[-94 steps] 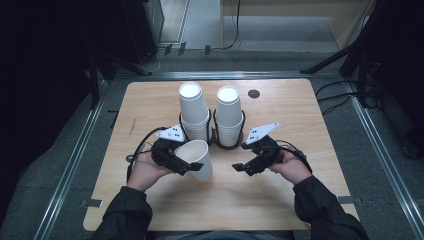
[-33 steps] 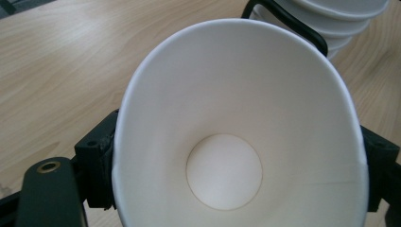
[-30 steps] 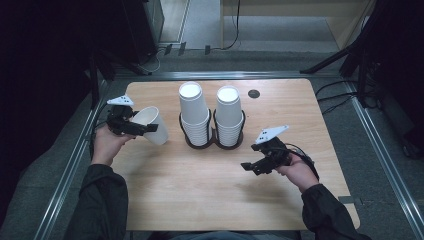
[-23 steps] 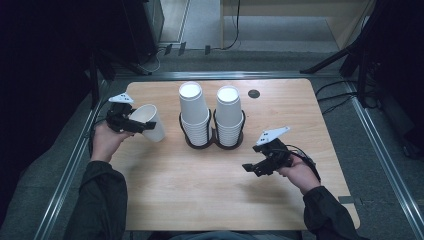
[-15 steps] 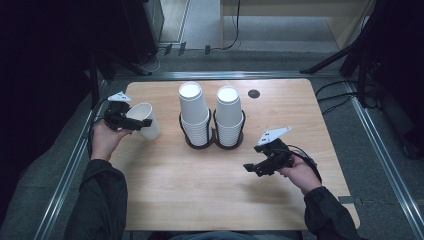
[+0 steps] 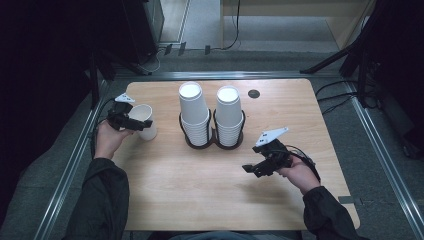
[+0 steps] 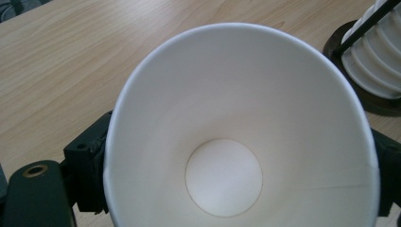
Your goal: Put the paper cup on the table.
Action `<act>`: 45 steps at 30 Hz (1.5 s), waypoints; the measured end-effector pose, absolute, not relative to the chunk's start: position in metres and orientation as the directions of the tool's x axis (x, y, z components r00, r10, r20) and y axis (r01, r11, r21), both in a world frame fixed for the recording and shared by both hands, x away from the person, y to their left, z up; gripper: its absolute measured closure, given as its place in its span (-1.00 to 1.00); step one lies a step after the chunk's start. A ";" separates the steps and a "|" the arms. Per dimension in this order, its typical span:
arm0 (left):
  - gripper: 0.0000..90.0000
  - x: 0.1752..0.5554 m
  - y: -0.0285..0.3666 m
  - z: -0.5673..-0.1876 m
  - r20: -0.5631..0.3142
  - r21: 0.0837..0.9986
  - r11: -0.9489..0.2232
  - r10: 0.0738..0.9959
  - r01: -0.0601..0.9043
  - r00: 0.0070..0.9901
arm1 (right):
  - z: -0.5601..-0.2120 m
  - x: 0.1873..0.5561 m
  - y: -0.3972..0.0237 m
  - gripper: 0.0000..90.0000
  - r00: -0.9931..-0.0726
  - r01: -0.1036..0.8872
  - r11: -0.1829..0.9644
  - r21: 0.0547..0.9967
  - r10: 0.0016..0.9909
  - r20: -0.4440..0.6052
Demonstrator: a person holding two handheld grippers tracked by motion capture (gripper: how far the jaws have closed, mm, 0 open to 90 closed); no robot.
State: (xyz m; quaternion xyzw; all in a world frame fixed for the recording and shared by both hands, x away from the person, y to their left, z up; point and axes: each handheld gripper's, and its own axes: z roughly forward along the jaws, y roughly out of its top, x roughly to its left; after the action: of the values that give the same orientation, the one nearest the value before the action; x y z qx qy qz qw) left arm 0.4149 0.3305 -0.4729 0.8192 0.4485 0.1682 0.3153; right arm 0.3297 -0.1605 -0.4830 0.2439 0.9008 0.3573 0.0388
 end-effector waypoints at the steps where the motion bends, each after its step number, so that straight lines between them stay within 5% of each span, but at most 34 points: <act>1: -0.78 0.415 0.330 -0.473 -0.008 0.670 -0.395 0.842 0.628 0.539 | -0.483 0.330 -0.160 -0.57 -0.878 0.411 0.626 0.663 0.467 0.103; 45: -1.00 0.413 0.334 -0.464 -0.102 0.686 -0.333 0.836 0.647 0.539 | -0.481 0.327 -0.163 -0.57 -0.890 0.389 0.631 0.671 0.447 0.095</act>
State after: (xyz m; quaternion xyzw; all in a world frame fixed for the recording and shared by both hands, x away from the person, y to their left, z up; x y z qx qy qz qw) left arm 0.4125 0.3342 -0.4643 0.8049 0.4606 0.1360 0.3486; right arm 0.3270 -0.1634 -0.4806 0.2315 0.9022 0.3617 0.0400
